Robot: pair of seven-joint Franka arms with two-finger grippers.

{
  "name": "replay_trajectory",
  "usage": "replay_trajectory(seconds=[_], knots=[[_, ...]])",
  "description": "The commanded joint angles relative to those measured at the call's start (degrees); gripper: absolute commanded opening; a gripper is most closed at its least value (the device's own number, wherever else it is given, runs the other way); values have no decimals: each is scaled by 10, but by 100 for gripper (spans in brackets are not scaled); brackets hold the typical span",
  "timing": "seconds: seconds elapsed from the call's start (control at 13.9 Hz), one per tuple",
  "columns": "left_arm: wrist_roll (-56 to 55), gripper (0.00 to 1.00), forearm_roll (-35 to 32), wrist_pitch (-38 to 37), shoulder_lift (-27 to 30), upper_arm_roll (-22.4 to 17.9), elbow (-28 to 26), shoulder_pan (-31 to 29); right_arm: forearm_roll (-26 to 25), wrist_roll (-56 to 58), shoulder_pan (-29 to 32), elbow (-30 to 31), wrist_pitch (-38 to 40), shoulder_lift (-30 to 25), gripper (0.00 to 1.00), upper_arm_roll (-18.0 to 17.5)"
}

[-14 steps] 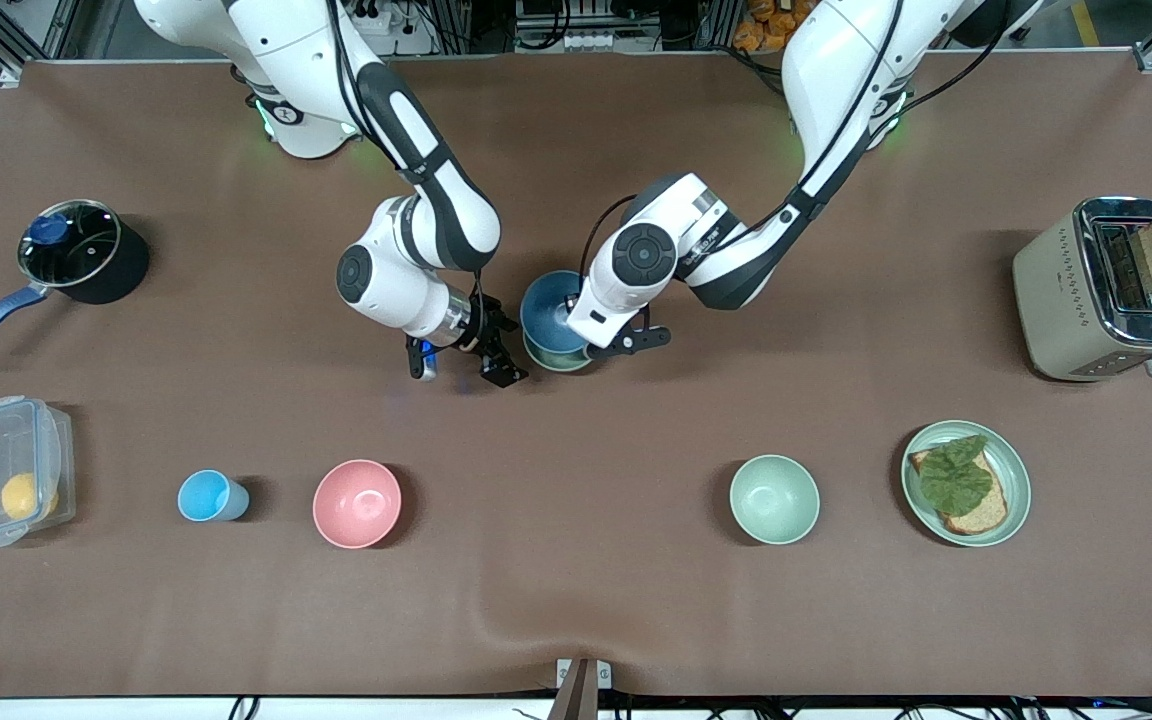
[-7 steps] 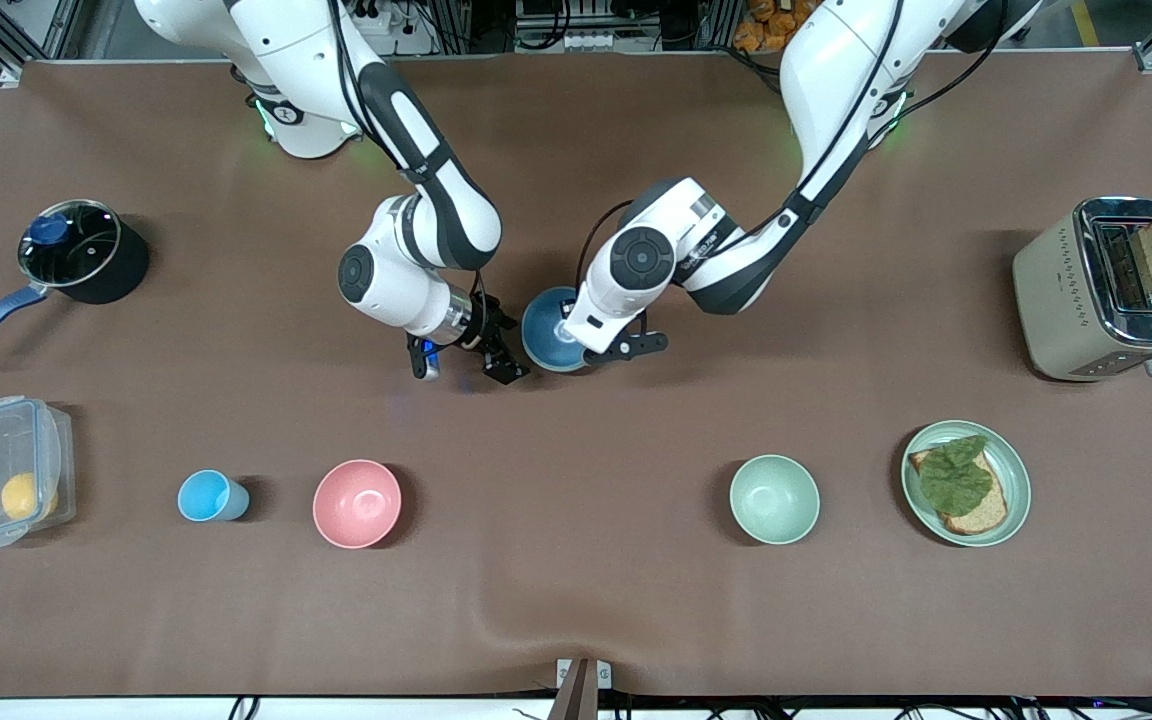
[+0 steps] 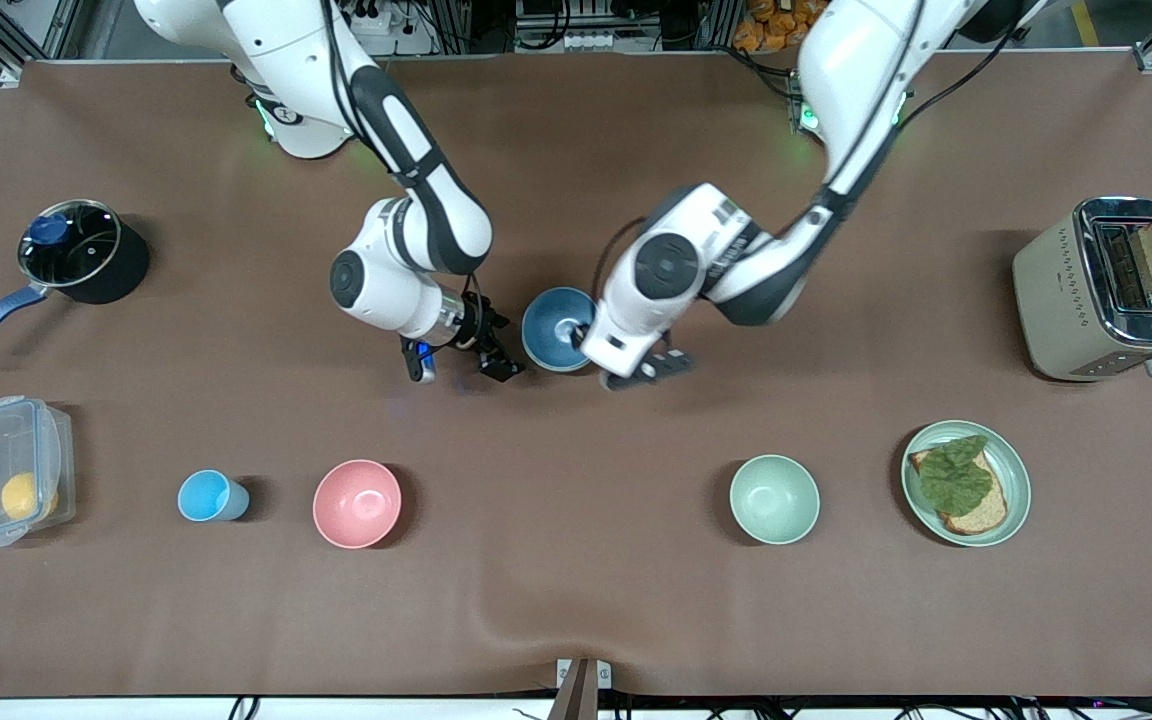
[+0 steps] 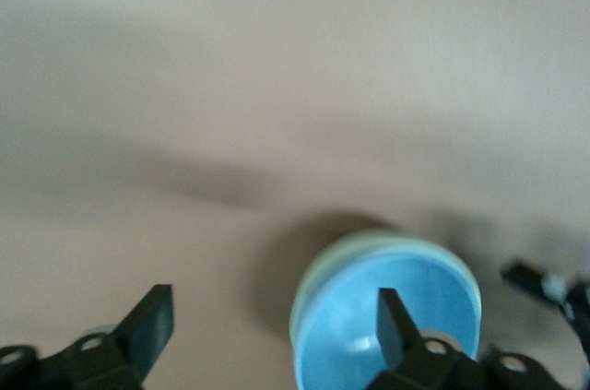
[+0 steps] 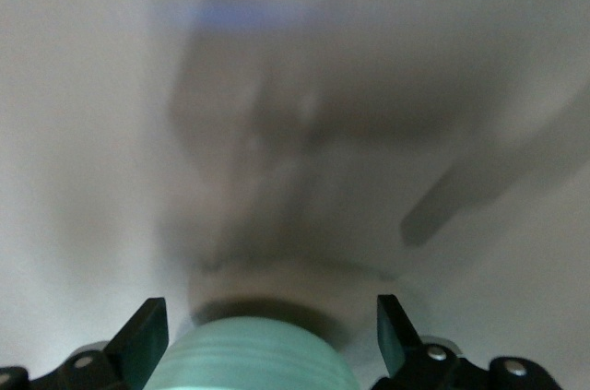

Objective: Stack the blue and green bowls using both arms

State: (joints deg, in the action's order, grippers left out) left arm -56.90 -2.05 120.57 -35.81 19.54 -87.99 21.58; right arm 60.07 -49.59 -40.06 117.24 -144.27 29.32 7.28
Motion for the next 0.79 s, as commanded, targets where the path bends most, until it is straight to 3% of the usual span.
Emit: replay_trajectory(seconds=[0.0,0.22,0.43,0.58,0.72], knots=[[8,100,-11,-41,13,-48,33,3,-75,43,18,56,95,-77,100,63],[38,100,-10,-95,60,-97,40,2,-192,41,17,48,236,-116,100,152],[96,100,-11,-138,115,-142,40,3,-384,46,20,-31,400,-131,100,237],[129,100,-11,-157,148,-158,40,1,-437,74,34,-94,490,-128,100,260],[177,100,-10,-189,191,-173,35,-14,-438,154,78,-136,544,-127,100,259]])
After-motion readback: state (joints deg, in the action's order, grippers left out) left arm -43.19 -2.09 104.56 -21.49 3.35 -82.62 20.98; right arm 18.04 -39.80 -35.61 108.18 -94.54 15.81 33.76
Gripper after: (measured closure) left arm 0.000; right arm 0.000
